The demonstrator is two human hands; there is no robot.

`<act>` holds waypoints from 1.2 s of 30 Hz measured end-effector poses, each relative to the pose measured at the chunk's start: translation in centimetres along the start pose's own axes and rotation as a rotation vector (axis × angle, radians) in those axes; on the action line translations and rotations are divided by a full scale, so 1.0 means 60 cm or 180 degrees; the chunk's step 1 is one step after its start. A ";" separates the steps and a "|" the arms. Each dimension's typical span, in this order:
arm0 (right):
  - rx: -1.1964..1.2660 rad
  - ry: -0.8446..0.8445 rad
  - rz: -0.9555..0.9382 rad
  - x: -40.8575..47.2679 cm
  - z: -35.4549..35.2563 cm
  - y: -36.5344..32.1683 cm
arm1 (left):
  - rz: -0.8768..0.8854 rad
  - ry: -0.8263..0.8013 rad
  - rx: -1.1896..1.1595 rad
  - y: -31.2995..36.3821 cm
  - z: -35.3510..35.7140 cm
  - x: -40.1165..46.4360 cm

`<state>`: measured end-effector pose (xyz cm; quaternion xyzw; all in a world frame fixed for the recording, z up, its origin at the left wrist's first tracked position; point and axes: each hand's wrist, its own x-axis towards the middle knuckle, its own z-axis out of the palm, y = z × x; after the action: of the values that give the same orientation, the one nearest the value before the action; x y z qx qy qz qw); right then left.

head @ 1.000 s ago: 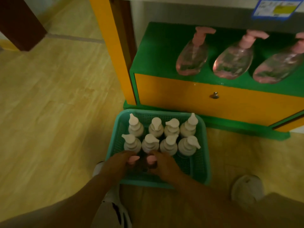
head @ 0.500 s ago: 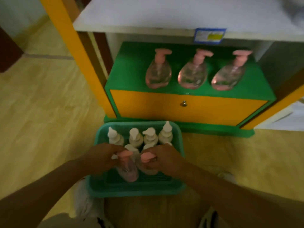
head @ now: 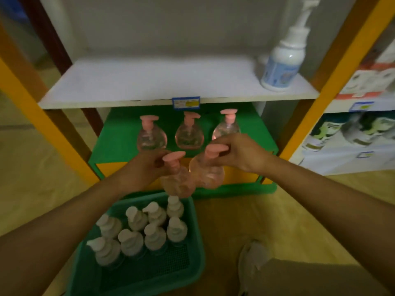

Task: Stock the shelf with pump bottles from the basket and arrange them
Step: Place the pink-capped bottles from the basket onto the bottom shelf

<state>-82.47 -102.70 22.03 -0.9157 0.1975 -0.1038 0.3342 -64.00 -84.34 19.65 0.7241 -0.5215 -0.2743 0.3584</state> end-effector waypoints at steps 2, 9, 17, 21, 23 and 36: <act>-0.0070 0.0203 -0.0043 0.001 -0.033 0.020 | 0.0075 0.0225 0.0161 0.017 0.014 0.024; 0.0195 0.0468 0.0029 -0.017 -0.076 0.082 | 0.0258 0.0610 0.0238 0.043 0.040 0.067; -0.0048 0.0856 0.0468 -0.013 -0.105 0.143 | 0.0082 0.0421 -0.0094 0.030 0.059 0.071; -0.0654 0.1088 0.0840 0.011 -0.133 0.175 | 0.0132 0.0329 -0.0240 0.016 0.063 0.070; -0.0835 0.1279 0.1062 0.023 -0.139 0.188 | 0.0173 0.0294 -0.0340 0.012 0.066 0.069; -0.0814 0.1899 0.1827 0.079 -0.107 0.207 | 0.0242 0.0764 -0.0282 -0.003 0.069 0.067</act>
<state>-83.89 -117.09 19.03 -0.7876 0.5433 -0.2414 0.1616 -65.87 -89.11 16.93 0.7149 -0.4893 -0.1946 0.4600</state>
